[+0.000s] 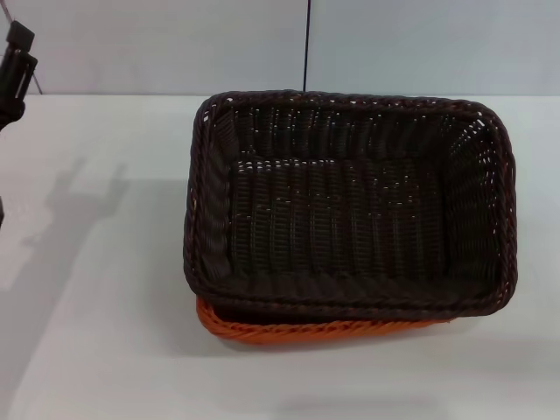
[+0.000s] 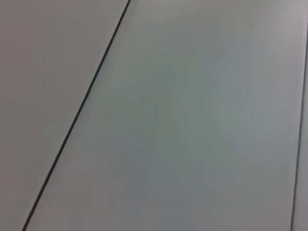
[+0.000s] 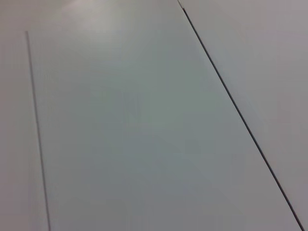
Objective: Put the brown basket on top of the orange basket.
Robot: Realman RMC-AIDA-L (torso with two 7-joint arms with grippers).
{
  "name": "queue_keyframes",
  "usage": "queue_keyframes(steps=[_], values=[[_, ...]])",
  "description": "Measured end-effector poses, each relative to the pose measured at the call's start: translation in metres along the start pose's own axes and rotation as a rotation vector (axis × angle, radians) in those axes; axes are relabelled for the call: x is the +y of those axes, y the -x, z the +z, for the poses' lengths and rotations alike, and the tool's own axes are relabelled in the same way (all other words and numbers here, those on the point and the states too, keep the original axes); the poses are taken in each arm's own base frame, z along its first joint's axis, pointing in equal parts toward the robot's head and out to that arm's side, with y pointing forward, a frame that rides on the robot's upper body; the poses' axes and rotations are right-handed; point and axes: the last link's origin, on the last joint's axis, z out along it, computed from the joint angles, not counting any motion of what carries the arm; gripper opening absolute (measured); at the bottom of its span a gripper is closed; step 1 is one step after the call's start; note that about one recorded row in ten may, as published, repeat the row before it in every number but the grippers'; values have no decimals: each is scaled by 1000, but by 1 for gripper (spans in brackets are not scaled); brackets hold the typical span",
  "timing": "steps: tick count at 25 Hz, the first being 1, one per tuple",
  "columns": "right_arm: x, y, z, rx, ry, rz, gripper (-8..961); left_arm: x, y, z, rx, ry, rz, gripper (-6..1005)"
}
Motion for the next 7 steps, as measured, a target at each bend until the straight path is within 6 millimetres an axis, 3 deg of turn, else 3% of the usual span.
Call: queue_keyframes(steps=[7], values=[[-6,-10,6,-7,-104,-33,777,1,10,10,-48,-13,-3,714]])
